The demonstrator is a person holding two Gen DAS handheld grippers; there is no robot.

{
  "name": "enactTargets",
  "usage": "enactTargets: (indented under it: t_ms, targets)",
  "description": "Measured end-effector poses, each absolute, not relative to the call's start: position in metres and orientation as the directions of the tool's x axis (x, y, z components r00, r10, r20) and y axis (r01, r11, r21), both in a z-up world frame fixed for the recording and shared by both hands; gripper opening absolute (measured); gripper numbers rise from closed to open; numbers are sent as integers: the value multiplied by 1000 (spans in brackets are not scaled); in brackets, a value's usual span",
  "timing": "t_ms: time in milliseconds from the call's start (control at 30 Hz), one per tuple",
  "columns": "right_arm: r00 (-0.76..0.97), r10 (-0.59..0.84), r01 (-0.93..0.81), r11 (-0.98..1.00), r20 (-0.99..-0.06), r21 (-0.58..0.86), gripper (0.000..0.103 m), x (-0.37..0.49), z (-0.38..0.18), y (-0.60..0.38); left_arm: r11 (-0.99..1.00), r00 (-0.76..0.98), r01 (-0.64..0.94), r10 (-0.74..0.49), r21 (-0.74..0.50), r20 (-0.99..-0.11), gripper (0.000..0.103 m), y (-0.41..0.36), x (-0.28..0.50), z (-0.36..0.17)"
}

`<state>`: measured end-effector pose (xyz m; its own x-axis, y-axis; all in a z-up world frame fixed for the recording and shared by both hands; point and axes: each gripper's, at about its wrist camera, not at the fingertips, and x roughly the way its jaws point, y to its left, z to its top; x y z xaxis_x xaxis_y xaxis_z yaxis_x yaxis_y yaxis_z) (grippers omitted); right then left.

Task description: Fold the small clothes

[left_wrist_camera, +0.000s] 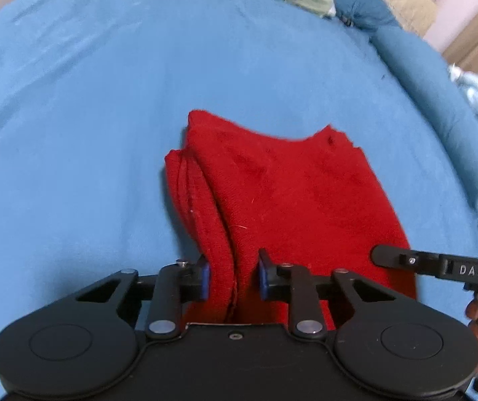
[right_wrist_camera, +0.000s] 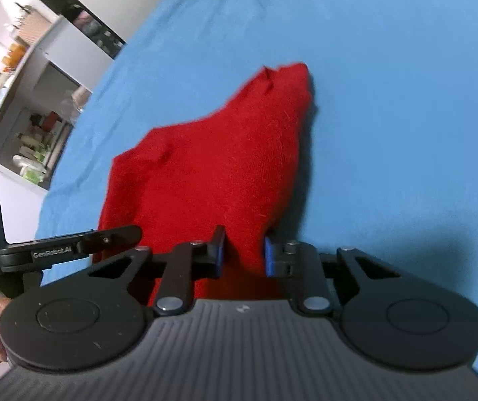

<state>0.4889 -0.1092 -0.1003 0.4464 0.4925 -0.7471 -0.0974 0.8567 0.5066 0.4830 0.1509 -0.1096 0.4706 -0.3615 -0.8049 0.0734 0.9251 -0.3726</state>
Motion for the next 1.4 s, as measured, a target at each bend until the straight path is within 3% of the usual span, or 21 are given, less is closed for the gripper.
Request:
enactTargets:
  t_ms: [200, 367, 467, 567, 700, 767, 833, 900, 933, 1167, 1267, 1400]
  targets:
    - [524, 529, -122, 822, -668, 556, 35, 446, -46, -142, 912, 511, 130, -398, -389, -762, 26, 114, 436, -56]
    - [523, 472, -69, 853, -710, 517, 36, 381, -18, -192, 906, 471, 176, -422, -386, -775, 27, 57, 385, -45]
    - [493, 396, -32, 898, -775, 439, 36, 343, -26, -214, 910, 453, 174, -412, -376, -790, 26, 23, 356, -62]
    - [446, 331, -23, 933, -832, 359, 36, 319, -54, -226, 927, 464, 185, -376, -327, -802, 17, -3, 334, -83]
    - [454, 312, -5, 937, -834, 348, 39, 301, -92, -245, 959, 492, 177, -282, -223, -824, 17, -12, 327, -99]
    - [461, 330, 20, 924, -824, 381, 44, 301, -97, -252, 965, 498, 169, -259, -200, -827, 22, -14, 332, -97]
    - [470, 313, 32, 929, -826, 369, 54, 298, -93, -256, 971, 516, 166, -234, -172, -824, 47, -11, 330, -89]
    - [489, 284, 19, 942, -825, 335, 80, 299, -77, -250, 977, 540, 168, -202, -130, -817, 68, -13, 328, -80]
    - [506, 265, 9, 950, -821, 313, 83, 295, -69, -249, 978, 547, 174, -194, -116, -815, 71, -13, 323, -78]
    - [549, 195, -5, 973, -813, 230, 85, 290, -79, -250, 979, 558, 203, -113, 3, -822, 71, -20, 313, -112]
    - [563, 175, -9, 978, -807, 207, 85, 285, -105, -250, 975, 603, 220, -116, 25, -789, 74, -19, 306, -130]
    - [624, 157, -23, 983, -766, 183, 93, 272, -125, -255, 970, 667, 235, -114, 63, -736, 76, -19, 298, -141]
